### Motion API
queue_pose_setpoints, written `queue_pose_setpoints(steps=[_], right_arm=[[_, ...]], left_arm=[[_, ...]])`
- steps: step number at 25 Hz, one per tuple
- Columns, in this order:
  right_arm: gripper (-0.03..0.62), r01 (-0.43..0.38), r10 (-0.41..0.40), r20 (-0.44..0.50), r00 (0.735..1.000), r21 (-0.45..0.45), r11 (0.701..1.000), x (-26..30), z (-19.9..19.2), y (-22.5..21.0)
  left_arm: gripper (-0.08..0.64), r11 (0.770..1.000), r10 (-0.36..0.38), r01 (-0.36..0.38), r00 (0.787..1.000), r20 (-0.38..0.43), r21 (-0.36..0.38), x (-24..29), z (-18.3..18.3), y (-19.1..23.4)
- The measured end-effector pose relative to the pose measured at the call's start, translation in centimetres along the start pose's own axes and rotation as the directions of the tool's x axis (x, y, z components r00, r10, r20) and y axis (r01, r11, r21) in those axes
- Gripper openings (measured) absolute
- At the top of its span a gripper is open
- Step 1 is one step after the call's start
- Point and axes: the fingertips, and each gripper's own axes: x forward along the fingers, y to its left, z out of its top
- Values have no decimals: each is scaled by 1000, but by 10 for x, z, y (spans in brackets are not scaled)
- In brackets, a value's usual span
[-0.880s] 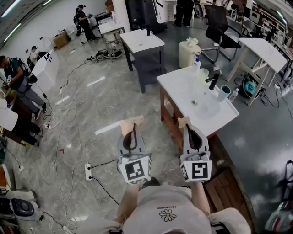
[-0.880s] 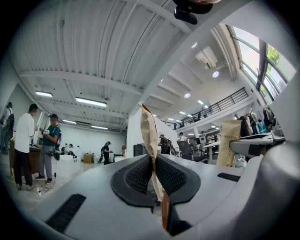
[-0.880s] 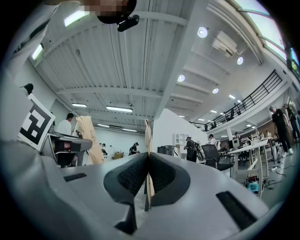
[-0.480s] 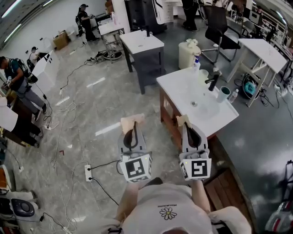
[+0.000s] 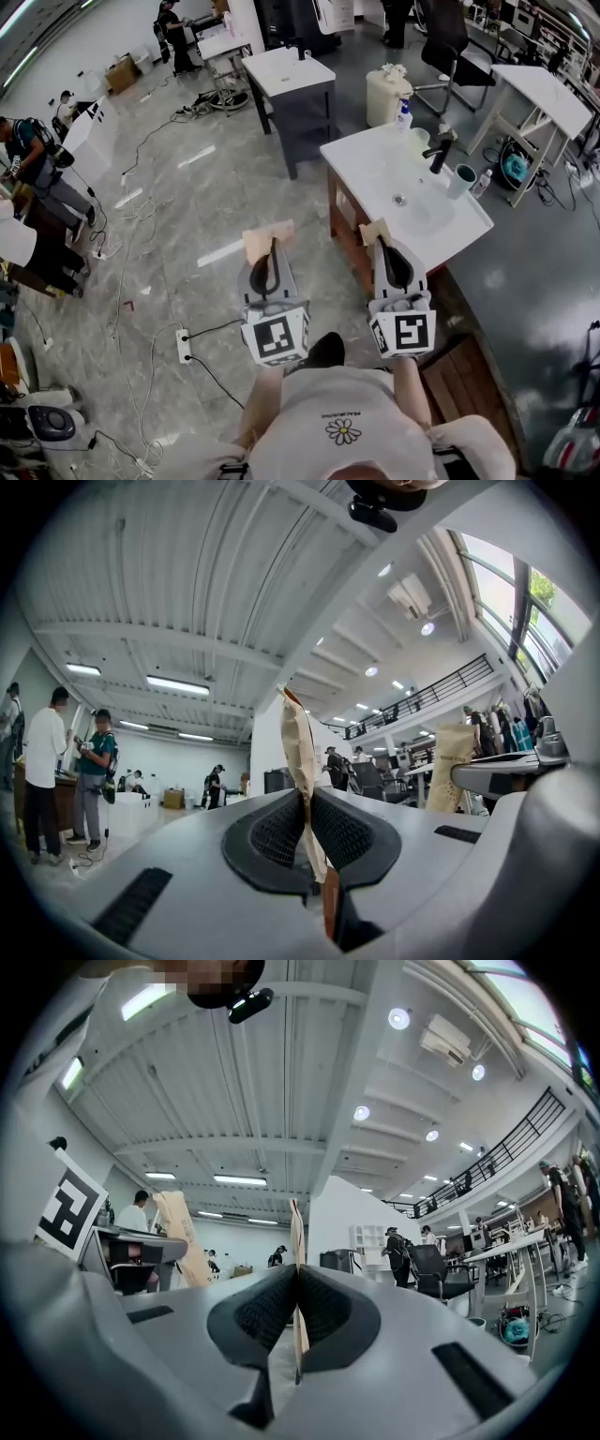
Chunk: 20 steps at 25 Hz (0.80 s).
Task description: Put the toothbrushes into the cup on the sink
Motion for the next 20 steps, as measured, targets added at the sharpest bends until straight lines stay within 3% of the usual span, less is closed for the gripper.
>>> queue_pose_setpoints(steps=[4,9,15,20], right_arm=[[14,-46,45,-13,999,-29,999,9,-8,11],[14,-186,184,-26,983,-108,977,36,-21,30],[14,-192,191,-19,981,-80,978,75,-28,22],[14,-217,212,-53,976,-119,969,124,-52,13]], left_arm=[[35,1000,-8,8,1000,-18,-19,7,-12,0],[35,999,-35,34,999,-16,-19,38,-27,-3],[35,999,-23,23,1000,3,-30,93,-29,10],[35,999,-15,15,1000,-1,-38,148,-47,24]])
